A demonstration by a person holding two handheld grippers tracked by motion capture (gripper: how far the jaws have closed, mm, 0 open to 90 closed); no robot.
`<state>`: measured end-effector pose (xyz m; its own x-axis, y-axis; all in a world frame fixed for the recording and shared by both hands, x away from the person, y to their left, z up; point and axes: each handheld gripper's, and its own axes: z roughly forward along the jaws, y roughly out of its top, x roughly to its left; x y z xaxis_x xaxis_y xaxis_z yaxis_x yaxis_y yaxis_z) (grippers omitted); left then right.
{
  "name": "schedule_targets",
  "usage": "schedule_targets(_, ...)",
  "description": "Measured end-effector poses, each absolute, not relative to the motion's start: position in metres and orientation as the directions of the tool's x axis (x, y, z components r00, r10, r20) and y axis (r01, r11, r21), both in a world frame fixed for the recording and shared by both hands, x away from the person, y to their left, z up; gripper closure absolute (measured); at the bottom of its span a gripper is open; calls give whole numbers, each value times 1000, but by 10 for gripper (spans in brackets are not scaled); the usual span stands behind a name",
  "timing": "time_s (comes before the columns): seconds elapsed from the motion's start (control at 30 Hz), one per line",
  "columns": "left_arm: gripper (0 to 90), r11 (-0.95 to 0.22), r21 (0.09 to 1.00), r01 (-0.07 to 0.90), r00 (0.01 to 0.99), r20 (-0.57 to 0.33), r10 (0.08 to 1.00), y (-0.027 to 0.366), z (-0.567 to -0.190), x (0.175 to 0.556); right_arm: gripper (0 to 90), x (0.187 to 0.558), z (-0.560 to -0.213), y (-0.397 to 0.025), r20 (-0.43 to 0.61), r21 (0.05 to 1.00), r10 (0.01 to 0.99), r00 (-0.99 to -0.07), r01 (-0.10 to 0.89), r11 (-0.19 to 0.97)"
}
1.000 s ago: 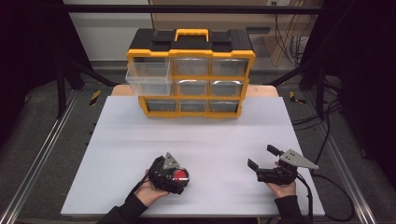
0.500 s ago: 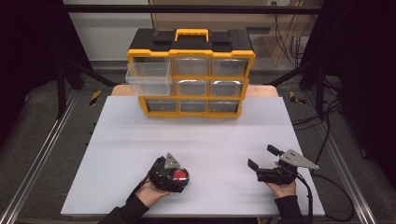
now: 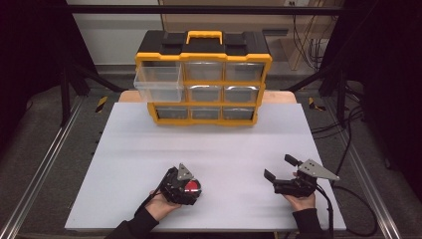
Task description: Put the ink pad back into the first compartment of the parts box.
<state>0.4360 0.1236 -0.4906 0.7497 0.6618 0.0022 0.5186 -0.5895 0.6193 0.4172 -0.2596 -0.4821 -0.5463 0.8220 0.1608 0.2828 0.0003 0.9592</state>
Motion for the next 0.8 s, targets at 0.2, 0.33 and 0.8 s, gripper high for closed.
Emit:
schedule_targets(0.2, 292, -594, 614, 519, 752, 2, 659, 124, -490, 437, 5, 417, -482, -259, 159, 959, 821, -548, 283, 3)
schedule_targets(0.33, 293, -595, 614, 519, 753, 2, 658, 124, -490, 437, 5, 418, -482, -259, 158, 959, 822, -548, 282, 4)
schedule_targets(0.8, 293, -586, 627, 514, 754, -4, 657, 127, -483, 436, 5, 417, -482, -260, 157, 960, 822, -547, 281, 3)
